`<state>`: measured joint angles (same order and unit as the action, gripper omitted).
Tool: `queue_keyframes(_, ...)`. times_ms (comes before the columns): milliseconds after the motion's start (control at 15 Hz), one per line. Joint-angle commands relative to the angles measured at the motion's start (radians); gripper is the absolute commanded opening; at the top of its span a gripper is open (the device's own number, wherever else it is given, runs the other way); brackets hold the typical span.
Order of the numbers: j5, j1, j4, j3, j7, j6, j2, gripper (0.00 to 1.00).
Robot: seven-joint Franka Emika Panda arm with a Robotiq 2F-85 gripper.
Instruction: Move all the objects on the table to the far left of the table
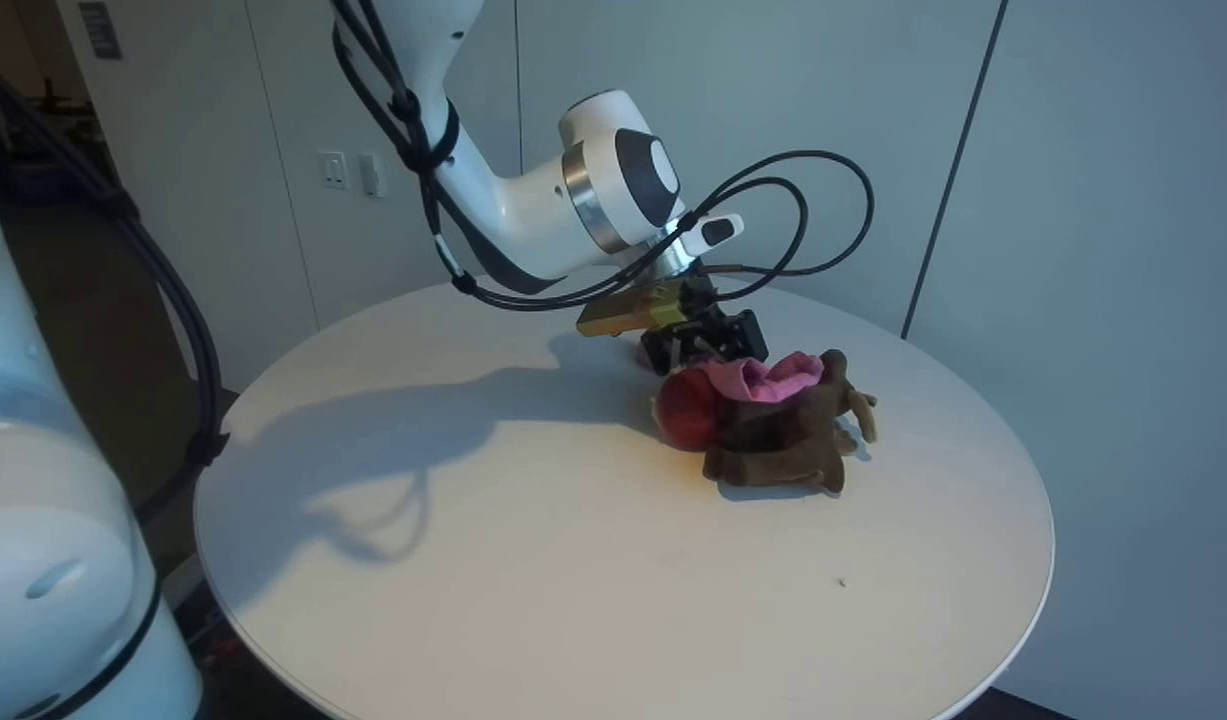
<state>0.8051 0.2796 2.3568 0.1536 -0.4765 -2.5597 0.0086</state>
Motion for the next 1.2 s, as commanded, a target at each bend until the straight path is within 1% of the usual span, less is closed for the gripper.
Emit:
queue_keyframes(0, -0.060, -0.031, -0.010, 0.022, 0.020, 0.025, -0.003, 0.45)
queue_keyframes(333, -0.095, -0.045, -0.072, 0.020, 0.002, 0.000, -0.041, 0.10)
queue_keyframes(400, -0.099, -0.048, -0.093, 0.018, -0.001, -0.013, -0.068, 0.08)
queue_keyframes(467, -0.119, -0.051, -0.110, 0.016, 0.009, -0.020, -0.081, 0.06)
queue_keyframes(533, -0.172, -0.058, -0.127, 0.010, 0.031, -0.024, -0.115, 0.06)
queue_keyframes(600, -0.234, -0.065, -0.140, 0.006, 0.056, -0.024, -0.136, 0.09)
queue_keyframes(733, -0.427, -0.105, -0.146, 0.002, 0.166, -0.009, -0.208, 0.09)
queue_keyframes(867, -0.599, -0.203, -0.140, 0.041, 0.276, 0.045, -0.287, 0.09)
queue_keyframes(933, -0.686, -0.221, -0.136, 0.030, 0.334, 0.086, -0.323, 0.09)
queue_keyframes(1000, -0.762, -0.218, -0.127, -0.004, 0.374, 0.112, -0.355, 0.09)
queue_keyframes(1133, -0.880, -0.268, -0.106, -0.016, 0.440, 0.179, -0.424, 0.09)
